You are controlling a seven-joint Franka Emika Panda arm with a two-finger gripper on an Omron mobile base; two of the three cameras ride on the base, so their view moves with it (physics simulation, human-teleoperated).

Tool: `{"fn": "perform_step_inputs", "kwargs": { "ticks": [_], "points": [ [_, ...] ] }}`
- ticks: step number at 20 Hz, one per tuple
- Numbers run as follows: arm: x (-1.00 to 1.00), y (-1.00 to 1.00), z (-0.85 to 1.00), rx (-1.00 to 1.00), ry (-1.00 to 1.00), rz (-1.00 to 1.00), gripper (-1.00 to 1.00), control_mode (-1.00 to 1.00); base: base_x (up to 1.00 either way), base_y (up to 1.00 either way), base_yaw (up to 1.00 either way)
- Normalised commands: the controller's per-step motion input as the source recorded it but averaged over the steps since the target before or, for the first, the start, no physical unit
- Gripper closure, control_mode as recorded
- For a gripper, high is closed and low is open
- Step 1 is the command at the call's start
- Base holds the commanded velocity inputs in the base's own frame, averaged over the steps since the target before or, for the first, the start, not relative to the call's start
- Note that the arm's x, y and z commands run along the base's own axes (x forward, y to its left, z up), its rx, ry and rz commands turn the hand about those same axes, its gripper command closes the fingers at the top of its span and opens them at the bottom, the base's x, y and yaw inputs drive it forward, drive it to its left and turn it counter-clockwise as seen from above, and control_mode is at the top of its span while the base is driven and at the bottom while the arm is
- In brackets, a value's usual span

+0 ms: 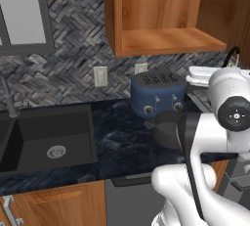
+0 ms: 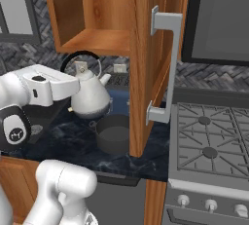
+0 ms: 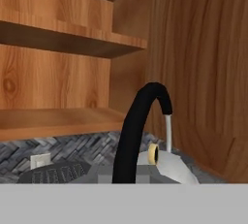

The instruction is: Pick the kettle from the cabinet and place it on a stove burner. Then pick the pot from the counter and place it on another stove burner. Finally, turn both burners on.

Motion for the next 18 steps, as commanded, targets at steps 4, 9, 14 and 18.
{"fn": "perform_step_inputs", "kwargs": {
  "ticks": [4, 9, 14, 18],
  "points": [
    [-0.02, 0.0, 0.0, 0.0, 0.0, 0.0, 1.0, -1.0, 0.0, 0.0, 0.0],
    [-0.1, 0.0, -0.01, 0.0, -0.01, 0.0, 1.0, -1.0, 0.0, 0.0, 0.0],
    [-0.51, 0.0, -0.1, 0.02, -0.07, -0.03, 1.0, -1.0, 0.0, 0.0, 0.0],
    [-0.63, 0.0, -0.14, 0.06, -0.08, -0.04, 1.0, -1.0, 0.0, 0.0, 0.0]
  ]
}}
